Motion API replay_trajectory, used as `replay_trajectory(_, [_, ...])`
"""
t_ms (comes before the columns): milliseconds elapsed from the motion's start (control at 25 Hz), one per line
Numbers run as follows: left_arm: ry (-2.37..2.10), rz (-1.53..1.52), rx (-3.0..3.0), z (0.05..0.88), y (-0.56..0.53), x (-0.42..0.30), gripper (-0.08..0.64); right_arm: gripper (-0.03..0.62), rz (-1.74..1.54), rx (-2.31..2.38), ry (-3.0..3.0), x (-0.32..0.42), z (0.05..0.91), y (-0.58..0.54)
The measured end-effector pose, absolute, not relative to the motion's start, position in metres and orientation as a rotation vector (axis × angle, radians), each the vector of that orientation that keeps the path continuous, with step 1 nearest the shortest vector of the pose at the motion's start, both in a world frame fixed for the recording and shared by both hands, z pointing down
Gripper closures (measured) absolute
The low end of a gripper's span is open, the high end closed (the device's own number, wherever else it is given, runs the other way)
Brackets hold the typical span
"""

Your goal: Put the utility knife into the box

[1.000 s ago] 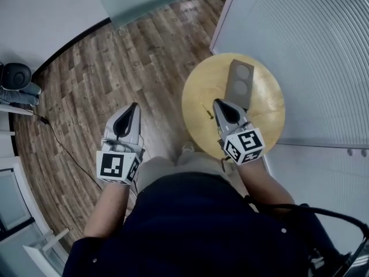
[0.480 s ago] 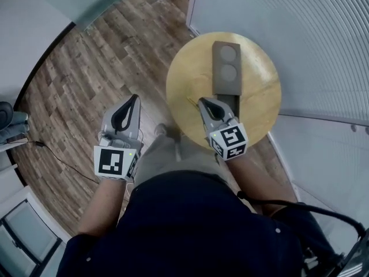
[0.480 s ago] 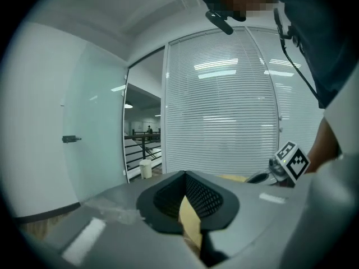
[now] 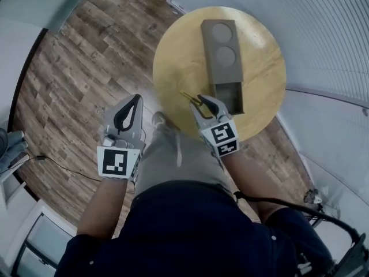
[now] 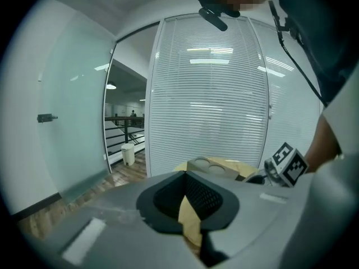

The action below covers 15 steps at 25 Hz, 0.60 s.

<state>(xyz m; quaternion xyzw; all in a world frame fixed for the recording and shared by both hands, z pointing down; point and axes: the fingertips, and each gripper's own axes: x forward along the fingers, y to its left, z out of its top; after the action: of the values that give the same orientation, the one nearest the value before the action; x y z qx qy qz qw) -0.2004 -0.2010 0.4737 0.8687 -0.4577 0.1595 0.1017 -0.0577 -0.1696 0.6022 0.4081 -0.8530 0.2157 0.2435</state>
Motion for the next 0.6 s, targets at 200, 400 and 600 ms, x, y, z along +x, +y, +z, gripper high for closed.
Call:
replay_trajectory(200, [-1.266, 0.513, 2.553, 0.508, -0.205, -0.190, 0.557, 0.462, 0.578, 1.074, -2.220, -0.061, 0.640, -0.164])
replay_trajectory(400, [-1.263, 0.480, 2.515, 0.523, -0.209, -0.186, 0.557, 0.453, 0.570, 1.050, -2.085, -0.064, 0.661, -0.166])
replay_trajectory(600, [-1.260, 0.486, 2.484, 0.535, -0.207, -0.193, 0.557, 0.448, 0.553, 1.021, -1.957, -0.063, 0.679, -0.165])
